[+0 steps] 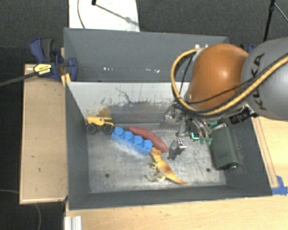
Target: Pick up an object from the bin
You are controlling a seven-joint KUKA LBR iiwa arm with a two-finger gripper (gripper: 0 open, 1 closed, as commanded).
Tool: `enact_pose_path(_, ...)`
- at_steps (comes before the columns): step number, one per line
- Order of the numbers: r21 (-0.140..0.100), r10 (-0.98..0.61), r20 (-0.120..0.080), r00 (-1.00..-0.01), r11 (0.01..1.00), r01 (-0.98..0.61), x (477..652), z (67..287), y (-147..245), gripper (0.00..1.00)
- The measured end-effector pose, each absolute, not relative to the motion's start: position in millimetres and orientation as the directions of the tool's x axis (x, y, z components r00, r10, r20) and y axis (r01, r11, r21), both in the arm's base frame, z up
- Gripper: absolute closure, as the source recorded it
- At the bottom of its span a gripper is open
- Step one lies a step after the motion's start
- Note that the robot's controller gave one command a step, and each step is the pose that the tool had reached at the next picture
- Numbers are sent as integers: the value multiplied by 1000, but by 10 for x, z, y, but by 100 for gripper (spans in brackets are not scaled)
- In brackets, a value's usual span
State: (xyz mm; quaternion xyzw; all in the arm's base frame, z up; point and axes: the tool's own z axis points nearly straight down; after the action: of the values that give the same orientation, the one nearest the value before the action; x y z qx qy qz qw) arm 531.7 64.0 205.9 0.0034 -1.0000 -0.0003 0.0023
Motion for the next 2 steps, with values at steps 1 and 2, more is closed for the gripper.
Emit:
enact_pose_path(1,1,-5,-3,-1000,1000,-5,5334,2095,636,0)
enact_pose_path(2,0,-132,-22,-991,991,-132,5194,863,463,100)
